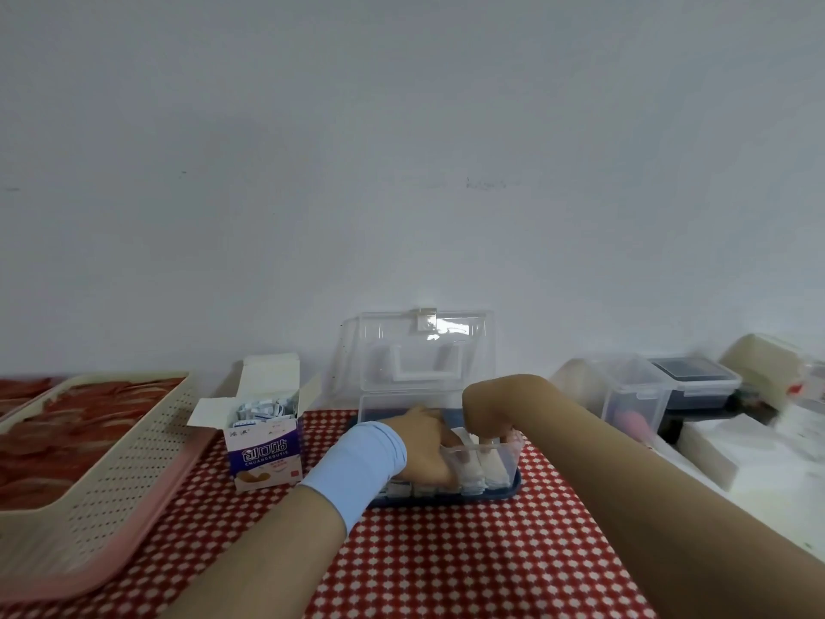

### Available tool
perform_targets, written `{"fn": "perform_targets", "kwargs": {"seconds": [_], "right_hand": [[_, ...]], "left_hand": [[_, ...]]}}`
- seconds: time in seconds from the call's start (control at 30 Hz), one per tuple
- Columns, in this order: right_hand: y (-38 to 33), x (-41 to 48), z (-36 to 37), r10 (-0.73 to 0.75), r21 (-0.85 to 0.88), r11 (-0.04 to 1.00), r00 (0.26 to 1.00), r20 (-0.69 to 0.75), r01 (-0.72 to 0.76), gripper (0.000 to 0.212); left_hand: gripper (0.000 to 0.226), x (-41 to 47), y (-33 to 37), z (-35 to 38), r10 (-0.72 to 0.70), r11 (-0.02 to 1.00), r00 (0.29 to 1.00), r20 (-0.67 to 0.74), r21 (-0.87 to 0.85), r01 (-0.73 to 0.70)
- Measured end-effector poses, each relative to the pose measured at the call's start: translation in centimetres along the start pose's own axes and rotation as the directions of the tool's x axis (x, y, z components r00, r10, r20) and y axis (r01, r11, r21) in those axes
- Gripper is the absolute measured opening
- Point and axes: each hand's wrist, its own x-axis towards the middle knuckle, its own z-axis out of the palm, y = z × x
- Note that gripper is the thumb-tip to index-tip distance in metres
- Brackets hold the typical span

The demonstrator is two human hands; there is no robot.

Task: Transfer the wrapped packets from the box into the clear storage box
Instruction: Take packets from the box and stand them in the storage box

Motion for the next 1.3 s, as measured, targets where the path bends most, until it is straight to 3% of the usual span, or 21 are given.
{"fn": "perform_targets", "kwargs": {"seconds": [0.13, 0.27, 0.4, 0.5, 0.6, 0.7, 0.87, 1.03, 1.3], "right_hand": [[0.4, -0.2, -0.4, -0.02, 0.024, 1.0, 1.0, 0.016, 0.02, 0.026], [0.8, -1.0, -1.1, -0.008, 0.076, 0.997, 0.998, -0.063, 0.013, 0.034], [1.0, -2.2, -2.6, 0.001, 0.175, 0.984, 0.965, -0.261, 0.047, 0.027], [0.3, -3.6, -4.3, 0.013, 0.349, 0.925, 0.902, -0.431, 0.153, 0.031], [-2.0, -4.0, -5.7, -0.024, 0.376, 0.887, 0.838, -0.545, 0.27, 0.03], [-5.7, -3.9, -6.3, -0.116, 0.355, 0.848, 0.792, -0.599, 0.393, 0.029], [-12.8, -1.9, -6.4, -0.262, 0.254, 0.827, 0.743, -0.616, 0.502, 0.027], [-16.7, 0.5, -6.0, -0.333, 0.148, 0.862, 0.761, -0.557, 0.486, 0.024], [-21.0, 3.6, -5.5, -0.406, -0.09, 0.902, 0.762, -0.505, 0.421, 0.025]], "left_hand": [[0.041, -0.1, 0.1, -0.2, 0.024, 1.0, 1.0, -0.01, -0.007, -0.024], [0.03, -0.3, 0.1, -0.2, 0.045, 0.998, 0.999, -0.029, -0.036, -0.046], [0.054, -1.3, -0.4, -1.8, 0.029, 0.999, 0.995, -0.093, -0.028, -0.032], [0.048, -3.3, -1.7, -4.4, 0.022, 0.991, 0.979, -0.203, -0.125, -0.048], [0.032, -5.9, -4.2, -6.5, -0.062, 0.97, 0.923, -0.381, -0.242, -0.034], [0.023, -8.2, -7.7, -7.2, -0.187, 0.947, 0.825, -0.533, -0.322, 0.006], [0.021, -11.6, -15.3, -5.8, -0.403, 0.904, 0.709, -0.579, -0.373, 0.209], [0.018, -12.0, -18.9, -3.1, -0.44, 0.895, 0.736, -0.514, -0.324, 0.308], [0.022, -11.7, -20.6, -2.1, -0.416, 0.896, 0.723, -0.551, -0.382, 0.224]]}}
